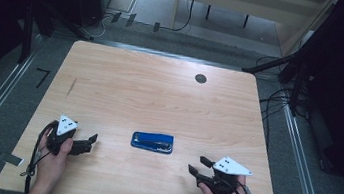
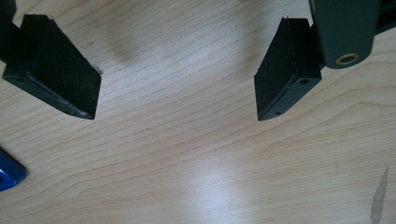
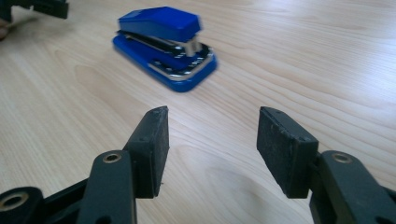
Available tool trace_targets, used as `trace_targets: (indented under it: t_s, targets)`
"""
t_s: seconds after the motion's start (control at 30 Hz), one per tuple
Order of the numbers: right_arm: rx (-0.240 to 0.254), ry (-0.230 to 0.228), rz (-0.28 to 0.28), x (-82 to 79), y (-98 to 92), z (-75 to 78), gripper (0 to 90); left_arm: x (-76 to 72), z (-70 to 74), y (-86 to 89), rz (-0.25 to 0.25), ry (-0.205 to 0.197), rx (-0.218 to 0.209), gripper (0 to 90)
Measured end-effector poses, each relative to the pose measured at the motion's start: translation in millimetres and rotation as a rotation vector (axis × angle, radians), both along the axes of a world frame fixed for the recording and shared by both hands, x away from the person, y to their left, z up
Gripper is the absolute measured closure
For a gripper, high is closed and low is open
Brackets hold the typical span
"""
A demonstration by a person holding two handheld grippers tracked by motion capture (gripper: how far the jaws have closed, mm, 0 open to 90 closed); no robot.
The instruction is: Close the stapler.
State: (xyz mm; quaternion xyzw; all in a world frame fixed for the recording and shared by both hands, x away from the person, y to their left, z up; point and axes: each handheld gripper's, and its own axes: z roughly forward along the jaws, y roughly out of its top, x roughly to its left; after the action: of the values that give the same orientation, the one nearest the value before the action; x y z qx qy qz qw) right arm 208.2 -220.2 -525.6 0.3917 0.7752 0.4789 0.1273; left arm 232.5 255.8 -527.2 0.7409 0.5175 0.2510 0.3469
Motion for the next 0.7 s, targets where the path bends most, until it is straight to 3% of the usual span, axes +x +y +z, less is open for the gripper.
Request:
trace_targets:
  t_s: [0.37, 0.7]
  targets:
    - [0.029, 0.021, -0.106, 3.6, -47.1, -5.3, 43.5, 0.1, -0.1, -0.2, -0.003, 0.003, 0.003, 15.4]
    - [0.018, 0.045, -0.131, 10.2, -61.6, -14.3, 43.5, 0.0, -0.5, -1.8, -0.012, 0.013, 0.013, 15.4]
